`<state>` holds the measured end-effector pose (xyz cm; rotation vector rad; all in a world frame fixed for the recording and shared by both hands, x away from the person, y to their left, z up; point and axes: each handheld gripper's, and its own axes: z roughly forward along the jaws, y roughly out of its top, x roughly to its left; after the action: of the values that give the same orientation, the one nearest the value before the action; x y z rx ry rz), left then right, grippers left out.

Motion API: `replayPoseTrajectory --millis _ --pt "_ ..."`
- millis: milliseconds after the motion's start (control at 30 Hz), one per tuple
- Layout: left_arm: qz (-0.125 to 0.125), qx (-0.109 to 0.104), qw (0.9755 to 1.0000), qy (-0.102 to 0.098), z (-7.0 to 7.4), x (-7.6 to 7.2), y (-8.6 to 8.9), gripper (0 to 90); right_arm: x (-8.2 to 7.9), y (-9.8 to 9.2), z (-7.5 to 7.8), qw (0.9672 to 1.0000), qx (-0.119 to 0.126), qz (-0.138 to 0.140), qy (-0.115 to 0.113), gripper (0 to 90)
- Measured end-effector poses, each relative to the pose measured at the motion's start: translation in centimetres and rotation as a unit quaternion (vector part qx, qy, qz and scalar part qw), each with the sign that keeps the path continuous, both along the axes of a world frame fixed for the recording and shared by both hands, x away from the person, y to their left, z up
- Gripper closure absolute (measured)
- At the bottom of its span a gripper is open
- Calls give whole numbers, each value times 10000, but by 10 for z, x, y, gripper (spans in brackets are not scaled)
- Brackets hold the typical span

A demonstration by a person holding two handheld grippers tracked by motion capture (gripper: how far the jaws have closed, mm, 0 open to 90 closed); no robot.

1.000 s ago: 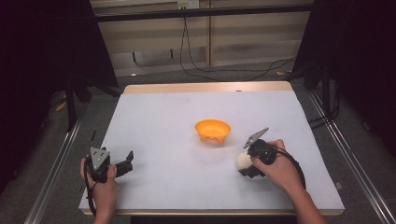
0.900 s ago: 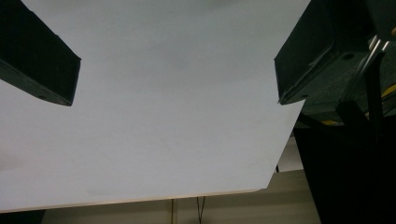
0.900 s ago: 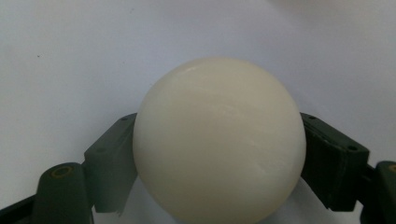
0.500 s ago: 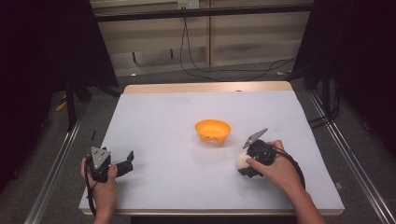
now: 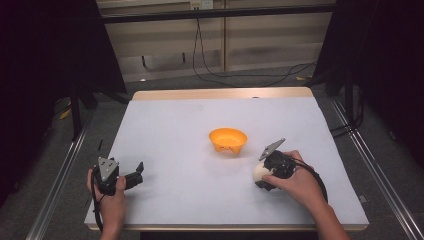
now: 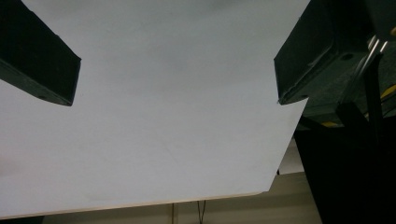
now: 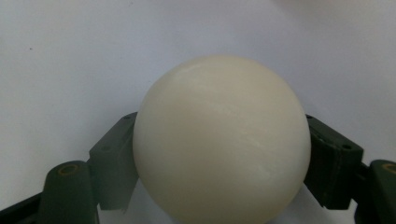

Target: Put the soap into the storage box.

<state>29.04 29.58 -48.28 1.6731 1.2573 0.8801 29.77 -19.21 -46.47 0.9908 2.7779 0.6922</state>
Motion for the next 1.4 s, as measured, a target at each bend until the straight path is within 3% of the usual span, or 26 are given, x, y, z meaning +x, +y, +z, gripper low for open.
replayPoseTrajectory --millis 300,500,1400 --pt "9 11 10000 6 0 0 0 2 3 -1 3 9999 -8 25 97 233" --pt "3 9 10000 7 0 0 0 2 5 -8 21 10000 30 2 -62 233" --pt "-16 -12 10000 2 0 0 1 3 37 6 50 9992 -17 360 -165 232"
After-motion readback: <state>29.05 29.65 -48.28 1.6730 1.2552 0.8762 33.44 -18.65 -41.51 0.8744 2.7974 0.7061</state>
